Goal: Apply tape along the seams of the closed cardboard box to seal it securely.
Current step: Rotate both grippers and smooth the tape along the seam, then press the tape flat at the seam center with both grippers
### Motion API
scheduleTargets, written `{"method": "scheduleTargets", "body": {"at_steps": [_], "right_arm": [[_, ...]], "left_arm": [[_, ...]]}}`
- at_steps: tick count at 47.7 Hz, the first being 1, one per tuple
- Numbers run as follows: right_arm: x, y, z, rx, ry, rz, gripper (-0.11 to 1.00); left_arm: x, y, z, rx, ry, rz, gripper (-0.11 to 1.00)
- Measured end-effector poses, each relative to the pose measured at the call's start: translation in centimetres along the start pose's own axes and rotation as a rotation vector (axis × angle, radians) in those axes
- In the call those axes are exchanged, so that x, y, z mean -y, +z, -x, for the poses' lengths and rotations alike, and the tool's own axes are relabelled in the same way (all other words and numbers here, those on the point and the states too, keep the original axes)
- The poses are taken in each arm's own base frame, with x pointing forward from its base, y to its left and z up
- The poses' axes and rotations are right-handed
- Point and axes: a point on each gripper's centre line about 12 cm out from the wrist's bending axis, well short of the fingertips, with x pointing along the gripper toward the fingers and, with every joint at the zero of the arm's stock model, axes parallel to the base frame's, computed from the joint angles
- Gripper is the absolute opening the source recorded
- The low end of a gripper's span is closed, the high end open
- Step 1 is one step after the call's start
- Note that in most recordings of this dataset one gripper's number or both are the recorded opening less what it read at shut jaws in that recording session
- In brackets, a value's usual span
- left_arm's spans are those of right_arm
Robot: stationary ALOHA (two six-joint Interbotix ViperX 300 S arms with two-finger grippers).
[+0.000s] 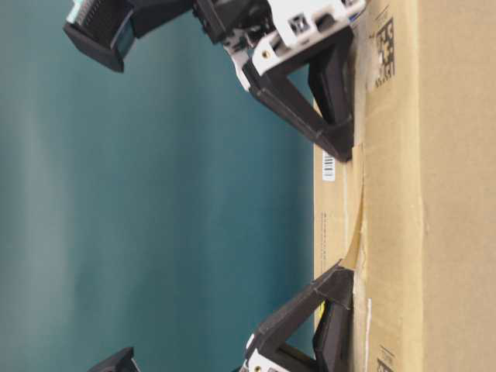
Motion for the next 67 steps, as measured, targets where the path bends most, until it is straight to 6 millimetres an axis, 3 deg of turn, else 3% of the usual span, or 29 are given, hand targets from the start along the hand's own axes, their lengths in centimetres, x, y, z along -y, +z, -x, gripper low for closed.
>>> {"method": "scheduleTargets", "body": {"at_steps": [14,21,31,41,56,67], "right_arm": [[-0.6,4.1,2.1,0.145,0.02,0.016,0.01],[-0.7,4.6,1.0,0.155,0.022,0.018,0.01],[-1.0,3.9,-1.9,0.109,0.022,0.02,0.01],[-1.5,3.1,-3.9,0.073,0.029,0.023,0.01],[-1.6,1.0,-4.3,0.026,0.016,-0.04,0.01],[-1.6,-0.3,-2.6,0.005,0.009,-0.072,0.01]], "left_arm": [[0.8,6.4,1.1,0.184,-0.014,-0.106,0.0],[2.1,7.3,-0.1,0.205,-0.04,-0.159,0.0],[3.2,5.1,-2.5,0.129,-0.065,-0.163,0.0],[3.4,2.8,-3.2,0.061,-0.075,-0.115,0.0],[3.1,0.4,-2.4,0.006,-0.073,-0.051,0.0],[2.9,-0.7,-1.2,-0.011,-0.072,-0.011,0.0]]}}
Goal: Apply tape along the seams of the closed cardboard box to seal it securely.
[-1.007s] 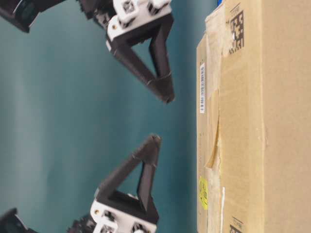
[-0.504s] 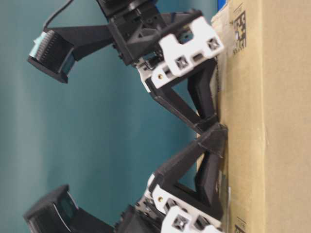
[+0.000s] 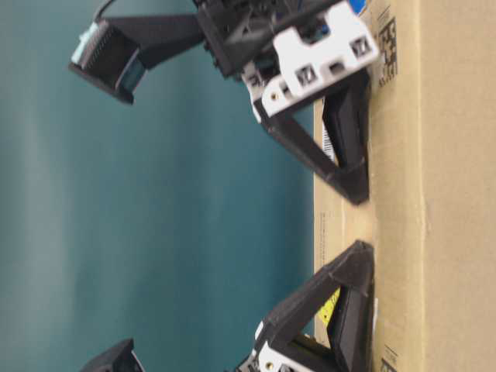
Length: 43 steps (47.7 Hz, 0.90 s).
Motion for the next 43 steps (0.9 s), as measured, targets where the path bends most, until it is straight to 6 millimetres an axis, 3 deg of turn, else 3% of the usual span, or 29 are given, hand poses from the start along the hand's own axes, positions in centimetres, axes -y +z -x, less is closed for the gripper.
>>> {"method": "scheduleTargets", "body": {"at_steps": [11,23,28,37,43], "right_arm": [[0.0,-1.2,1.8,-0.017,-0.003,-0.029,0.01],[-0.2,-0.6,3.0,0.007,0.008,-0.012,0.01],[-0.8,1.0,4.3,0.05,0.034,0.013,0.01],[-1.6,4.9,7.7,0.177,0.072,0.063,0.01],[-1.8,6.8,10.5,0.25,0.087,0.089,0.01]], "left_arm": [[-0.1,-0.5,0.7,-0.004,0.002,0.019,0.0],[0.0,0.3,1.3,0.012,0.0,0.02,0.0],[0.1,2.1,2.2,0.034,-0.003,0.01,0.0],[0.4,7.5,5.1,0.153,-0.011,-0.023,0.0],[0.4,9.4,7.2,0.209,-0.009,-0.053,0.0]]}}
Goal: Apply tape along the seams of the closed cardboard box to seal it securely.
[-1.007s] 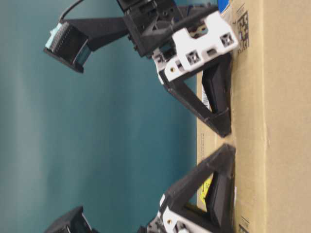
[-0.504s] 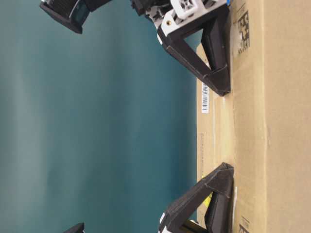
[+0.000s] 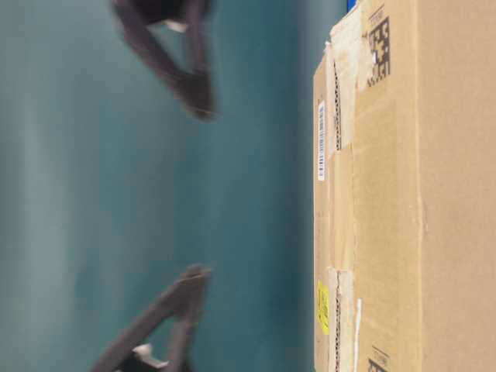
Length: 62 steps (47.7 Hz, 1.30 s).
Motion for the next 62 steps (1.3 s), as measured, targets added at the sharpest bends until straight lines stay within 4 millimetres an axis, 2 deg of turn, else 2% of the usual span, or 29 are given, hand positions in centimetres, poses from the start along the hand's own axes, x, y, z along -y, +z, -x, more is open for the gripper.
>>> {"method": "scheduleTargets", "body": {"at_steps": [5,14,22,30,40,46,52,62], "right_arm": [[0.1,0.7,2.1,0.025,0.004,0.01,0.01],[0.1,0.5,5.6,0.02,0.023,0.01,0.01],[0.1,-0.6,8.1,-0.014,0.039,0.012,0.01],[0.2,-2.7,9.9,-0.063,0.047,0.013,0.01],[0.6,-6.0,10.6,-0.142,0.042,0.006,0.01],[0.8,-7.4,10.7,-0.179,0.037,0.004,0.01],[1.0,-8.5,10.4,-0.222,0.031,0.004,0.01],[1.0,-8.9,10.0,-0.24,0.025,0.001,0.01]], "left_arm": [[-0.2,0.8,1.6,0.026,0.006,-0.007,0.0],[-0.9,-0.3,5.3,0.024,0.028,0.012,0.0],[-0.8,-1.8,8.6,0.024,0.026,0.012,0.0],[-0.8,-3.9,11.5,0.041,0.026,0.012,0.0],[-0.8,-7.5,14.1,0.056,0.023,0.016,0.0],[-0.8,-9.2,15.0,0.048,0.022,0.016,0.0],[-0.7,-9.6,15.3,0.044,0.022,0.016,0.0],[-0.7,-9.7,15.3,0.039,0.021,0.019,0.0]]}}
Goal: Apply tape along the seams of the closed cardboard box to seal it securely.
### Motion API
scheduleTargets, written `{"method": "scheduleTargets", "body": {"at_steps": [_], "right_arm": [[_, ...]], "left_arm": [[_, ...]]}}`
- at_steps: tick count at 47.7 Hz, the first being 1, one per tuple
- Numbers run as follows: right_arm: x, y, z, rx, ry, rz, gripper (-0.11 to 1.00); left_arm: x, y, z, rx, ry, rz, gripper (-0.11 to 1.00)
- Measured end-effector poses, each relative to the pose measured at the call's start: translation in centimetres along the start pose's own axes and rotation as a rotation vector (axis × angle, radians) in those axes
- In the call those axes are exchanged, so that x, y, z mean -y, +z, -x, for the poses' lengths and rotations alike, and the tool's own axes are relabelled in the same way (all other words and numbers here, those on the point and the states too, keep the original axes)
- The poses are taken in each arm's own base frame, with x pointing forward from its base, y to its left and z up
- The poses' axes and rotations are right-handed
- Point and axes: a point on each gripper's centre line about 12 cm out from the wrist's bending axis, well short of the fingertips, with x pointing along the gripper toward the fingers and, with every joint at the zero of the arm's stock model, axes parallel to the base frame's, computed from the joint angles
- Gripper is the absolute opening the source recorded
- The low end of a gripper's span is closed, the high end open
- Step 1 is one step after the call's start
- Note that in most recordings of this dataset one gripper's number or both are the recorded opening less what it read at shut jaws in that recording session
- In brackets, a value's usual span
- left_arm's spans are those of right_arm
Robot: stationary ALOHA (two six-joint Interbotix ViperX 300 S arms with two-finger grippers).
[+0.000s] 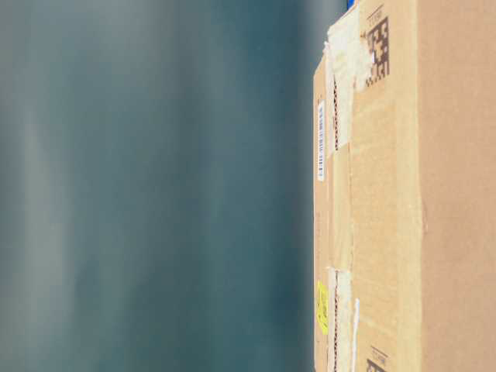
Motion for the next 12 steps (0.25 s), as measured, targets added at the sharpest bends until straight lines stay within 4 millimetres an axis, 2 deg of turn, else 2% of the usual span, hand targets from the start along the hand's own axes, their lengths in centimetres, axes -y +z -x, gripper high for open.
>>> {"method": "scheduleTargets", "body": {"at_steps": [12], "right_arm": [[0.0,0.08,0.02,0.006,0.0,0.0,0.01]], "left_arm": [[-0.02,0.0,-0.02,0.0,0.002,-0.001,0.0]]}}
